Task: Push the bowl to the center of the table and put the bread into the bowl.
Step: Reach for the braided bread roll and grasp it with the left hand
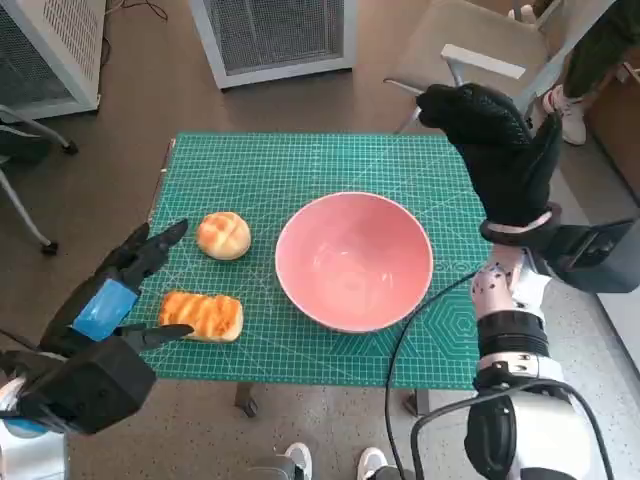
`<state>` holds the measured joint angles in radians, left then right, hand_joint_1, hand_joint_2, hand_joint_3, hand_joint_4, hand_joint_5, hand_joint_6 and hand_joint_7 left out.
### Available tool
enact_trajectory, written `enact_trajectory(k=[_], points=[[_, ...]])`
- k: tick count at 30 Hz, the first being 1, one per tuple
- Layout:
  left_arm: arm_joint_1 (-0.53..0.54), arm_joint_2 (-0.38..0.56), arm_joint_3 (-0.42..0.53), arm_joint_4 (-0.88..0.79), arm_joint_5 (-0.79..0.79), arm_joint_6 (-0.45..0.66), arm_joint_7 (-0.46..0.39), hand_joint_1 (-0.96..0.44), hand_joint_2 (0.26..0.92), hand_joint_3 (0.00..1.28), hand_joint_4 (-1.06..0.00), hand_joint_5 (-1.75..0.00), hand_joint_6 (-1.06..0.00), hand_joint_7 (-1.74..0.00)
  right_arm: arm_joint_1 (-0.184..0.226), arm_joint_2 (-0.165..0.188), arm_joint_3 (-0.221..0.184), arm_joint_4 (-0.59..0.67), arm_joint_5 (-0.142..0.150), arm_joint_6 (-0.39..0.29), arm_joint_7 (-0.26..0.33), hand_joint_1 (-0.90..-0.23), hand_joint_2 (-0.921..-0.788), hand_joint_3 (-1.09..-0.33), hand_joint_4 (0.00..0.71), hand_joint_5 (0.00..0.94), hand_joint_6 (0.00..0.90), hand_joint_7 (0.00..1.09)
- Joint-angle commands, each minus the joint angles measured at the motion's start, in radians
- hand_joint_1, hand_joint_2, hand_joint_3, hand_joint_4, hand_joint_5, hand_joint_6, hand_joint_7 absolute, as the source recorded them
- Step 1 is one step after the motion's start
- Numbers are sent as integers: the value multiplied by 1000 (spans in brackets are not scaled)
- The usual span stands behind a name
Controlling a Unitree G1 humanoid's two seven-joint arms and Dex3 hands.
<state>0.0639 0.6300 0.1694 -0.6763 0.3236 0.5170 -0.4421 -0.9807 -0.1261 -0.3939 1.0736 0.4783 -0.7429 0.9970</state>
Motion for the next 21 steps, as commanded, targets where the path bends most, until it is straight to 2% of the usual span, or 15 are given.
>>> enact_trajectory(k=[1, 8, 21], points=[[9, 16, -5, -14, 16, 9, -9, -37, 774, 0, -71, -3, -275, -37, 14, -9, -5, 14, 4, 15, 10, -595, -921, -610, 176, 3, 191, 221], [16, 19, 1, -12, 18, 11, -18, -20, 776, 1, -80, -4, -289, -31, 19, -11, 0, 13, -6, 7, 2, -595, -921, -607, 176, 2, 188, 231], [18, 20, -3, -6, 30, 19, -29, -26, 776, 1, -88, -2, -302, -18, 18, -14, 1, 10, -3, 15, 3, -592, -921, -607, 175, 1, 180, 245]])
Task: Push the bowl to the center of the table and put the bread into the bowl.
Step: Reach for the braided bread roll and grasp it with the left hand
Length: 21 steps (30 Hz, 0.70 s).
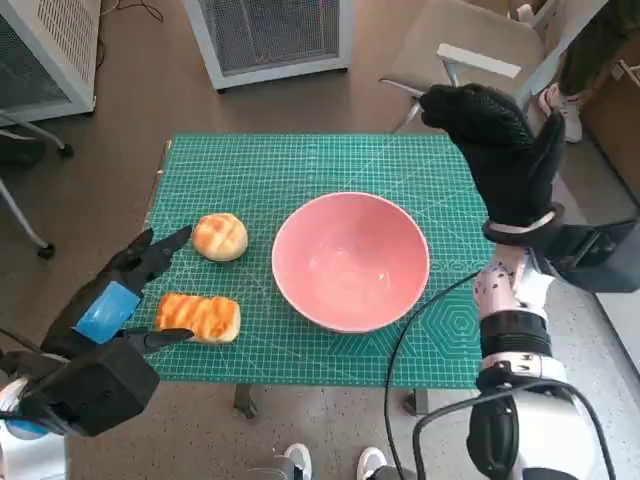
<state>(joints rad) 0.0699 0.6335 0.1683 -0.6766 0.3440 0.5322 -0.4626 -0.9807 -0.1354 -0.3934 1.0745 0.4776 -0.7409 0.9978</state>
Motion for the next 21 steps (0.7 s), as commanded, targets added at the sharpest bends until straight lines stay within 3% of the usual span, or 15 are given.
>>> enact_trajectory(k=[1, 21], points=[[13, 17, -2, -4, 11, 4, -9, -26, 776, 1, -88, -2, -303, -18, 18, -5, 0, 9, -3, 12, 2, -592, -921, -607, 176, 1, 180, 246], [25, 39, -29, -34, 50, 94, -50, -10, 783, 3, -90, 0, -308, -6, 23, -2, 3, 3, -5, 4, -3, -593, -921, -607, 177, 1, 172, 263]])
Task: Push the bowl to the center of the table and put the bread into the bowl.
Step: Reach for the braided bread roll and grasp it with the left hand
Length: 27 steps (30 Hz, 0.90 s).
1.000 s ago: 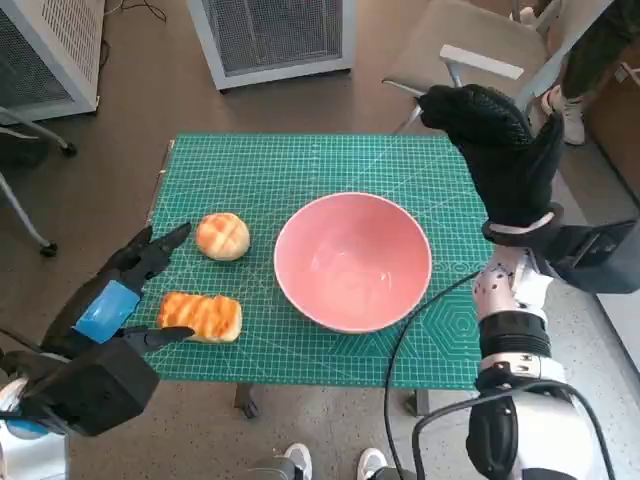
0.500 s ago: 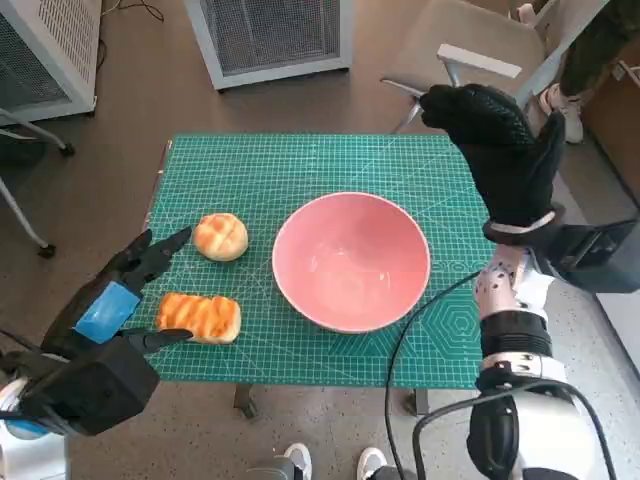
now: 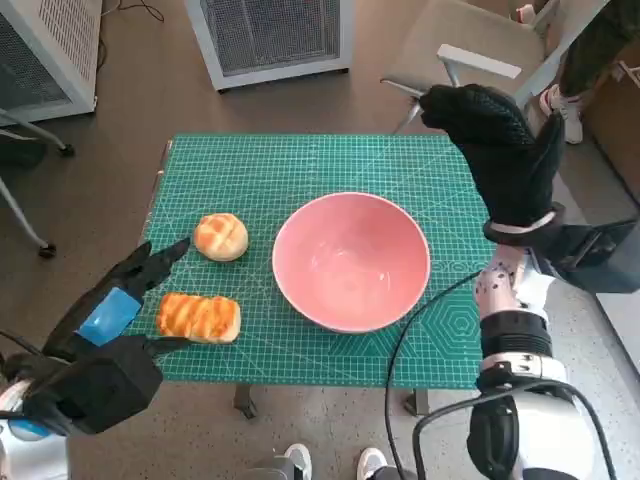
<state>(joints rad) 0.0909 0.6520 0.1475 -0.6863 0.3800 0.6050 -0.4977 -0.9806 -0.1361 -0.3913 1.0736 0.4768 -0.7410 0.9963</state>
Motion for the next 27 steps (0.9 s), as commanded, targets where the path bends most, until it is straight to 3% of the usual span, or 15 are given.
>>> enact_trajectory(k=[1, 27], points=[[3, 23, -9, -25, 15, 27, -17, -11, 783, 3, -90, 0, -308, -5, 22, -2, 1, 5, -4, 4, 0, -593, -921, -607, 177, 1, 171, 265], [-13, 34, -64, -8, 46, 75, -16, -24, 784, 1, -91, 0, -308, -1, 22, -9, -2, 10, -1, 13, 6, -592, -921, -607, 175, 1, 159, 285]])
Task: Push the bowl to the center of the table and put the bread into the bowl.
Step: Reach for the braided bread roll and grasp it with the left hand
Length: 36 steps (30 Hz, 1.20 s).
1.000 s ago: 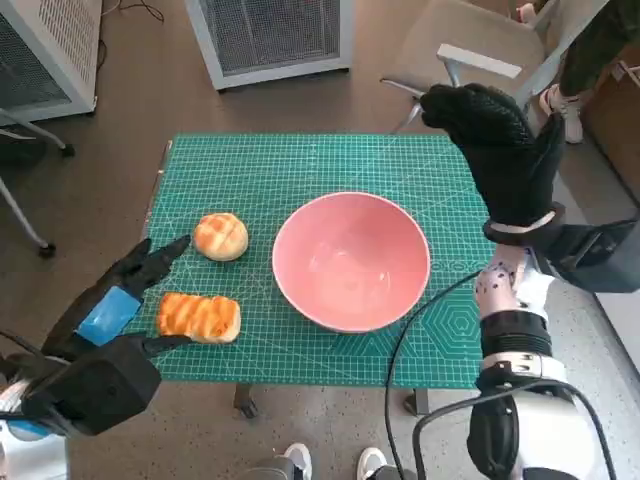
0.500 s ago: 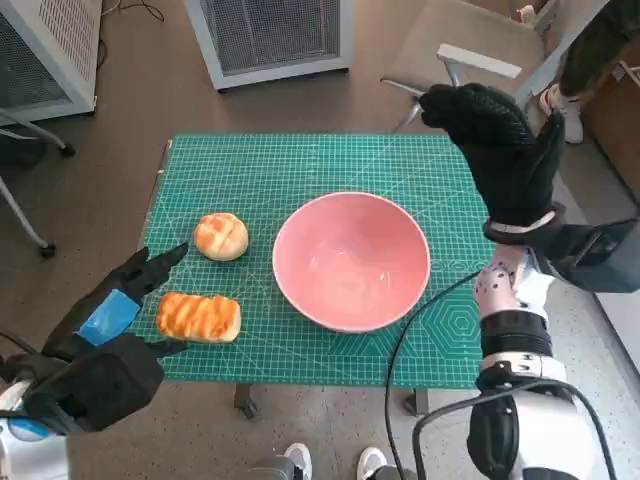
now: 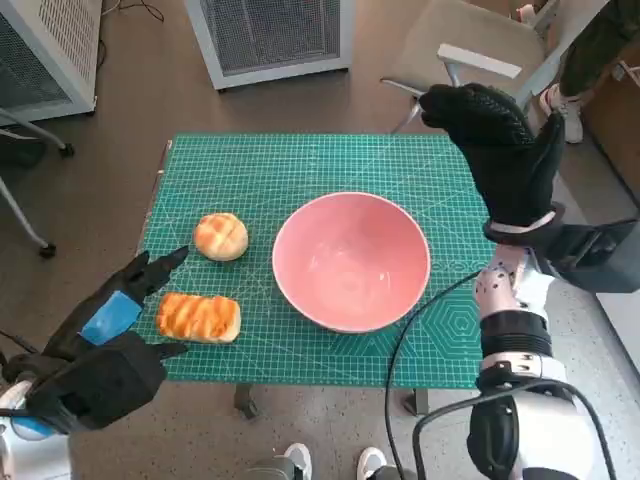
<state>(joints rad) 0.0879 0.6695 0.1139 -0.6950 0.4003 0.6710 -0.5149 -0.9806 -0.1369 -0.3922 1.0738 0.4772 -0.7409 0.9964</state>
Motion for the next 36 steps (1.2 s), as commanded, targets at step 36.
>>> enact_trajectory(k=[36], points=[[-49, 51, -146, 66, 72, 70, -31, -81, 771, 0, -87, 0, -298, 0, 23, -15, -14, 13, 6, 27, 25, -606, -921, -617, 170, 0, 130, 321]])
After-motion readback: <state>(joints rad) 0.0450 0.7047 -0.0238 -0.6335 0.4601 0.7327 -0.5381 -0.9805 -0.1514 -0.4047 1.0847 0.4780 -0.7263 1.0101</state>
